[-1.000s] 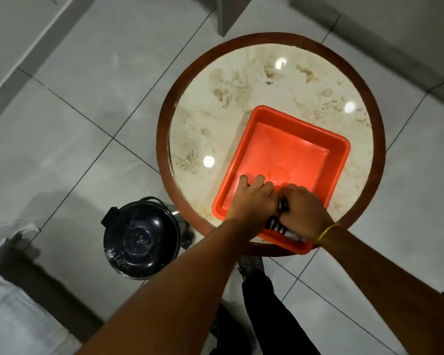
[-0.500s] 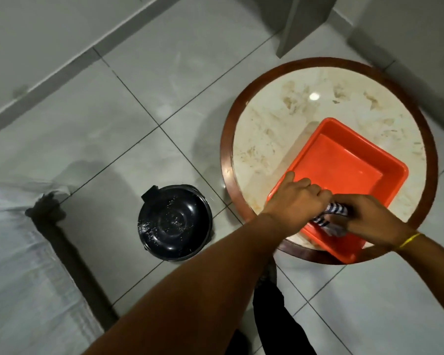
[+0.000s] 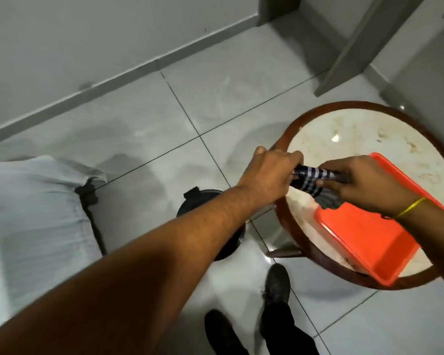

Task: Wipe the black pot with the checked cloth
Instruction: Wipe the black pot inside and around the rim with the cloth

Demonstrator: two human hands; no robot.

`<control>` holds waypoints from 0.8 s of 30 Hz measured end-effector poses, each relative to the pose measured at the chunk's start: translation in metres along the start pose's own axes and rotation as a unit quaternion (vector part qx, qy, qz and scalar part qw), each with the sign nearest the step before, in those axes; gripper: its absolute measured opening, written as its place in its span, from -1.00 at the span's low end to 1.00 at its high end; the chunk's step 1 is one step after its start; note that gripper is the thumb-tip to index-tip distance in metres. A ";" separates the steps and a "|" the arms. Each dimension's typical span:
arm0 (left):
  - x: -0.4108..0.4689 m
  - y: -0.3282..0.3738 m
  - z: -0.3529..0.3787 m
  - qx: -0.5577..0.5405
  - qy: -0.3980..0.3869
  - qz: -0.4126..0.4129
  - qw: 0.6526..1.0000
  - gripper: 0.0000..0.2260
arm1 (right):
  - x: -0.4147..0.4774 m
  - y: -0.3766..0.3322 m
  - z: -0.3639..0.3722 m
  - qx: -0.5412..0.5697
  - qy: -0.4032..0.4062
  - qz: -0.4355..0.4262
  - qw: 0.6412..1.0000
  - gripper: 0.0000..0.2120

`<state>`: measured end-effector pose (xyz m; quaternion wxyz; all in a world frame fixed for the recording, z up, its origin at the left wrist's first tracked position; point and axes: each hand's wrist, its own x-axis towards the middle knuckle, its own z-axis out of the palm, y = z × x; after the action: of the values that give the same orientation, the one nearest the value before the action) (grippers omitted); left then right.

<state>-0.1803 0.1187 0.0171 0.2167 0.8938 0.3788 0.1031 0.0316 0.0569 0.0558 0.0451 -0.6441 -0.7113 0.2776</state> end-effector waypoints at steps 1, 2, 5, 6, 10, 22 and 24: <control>-0.009 -0.016 -0.008 0.003 0.002 -0.008 1.000 -0.75 | 0.015 -0.011 0.007 -0.002 0.001 -0.009 1.000 -0.90; -0.016 -0.034 -0.014 0.011 0.001 -0.017 1.000 -0.74 | 0.033 -0.022 0.016 0.000 0.004 -0.021 1.000 -0.87; -0.039 -0.089 -0.016 0.002 0.015 -0.058 0.998 -0.74 | 0.090 -0.050 0.054 -0.001 0.015 -0.063 0.998 -0.80; -0.045 -0.106 -0.012 -0.005 0.021 -0.074 0.997 -0.73 | 0.107 -0.055 0.068 0.006 0.018 -0.067 0.998 -0.79; -0.074 -0.176 0.033 0.014 0.032 -0.148 0.988 -0.66 | 0.174 -0.067 0.150 0.005 0.018 -0.085 0.996 -0.70; -0.184 -0.236 0.214 0.000 -0.083 -0.158 0.984 -0.82 | 0.172 -0.008 0.365 -0.145 -0.123 -0.169 0.967 -0.52; -0.197 -0.235 0.227 -0.017 -0.081 -0.157 0.984 -0.79 | 0.158 0.000 0.378 -0.150 -0.100 -0.152 0.972 -0.43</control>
<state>-0.3859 0.0517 -0.2968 0.2756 0.8248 0.4938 0.0020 -0.1543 0.0785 -0.3088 -0.0818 -0.4966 -0.8355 0.2207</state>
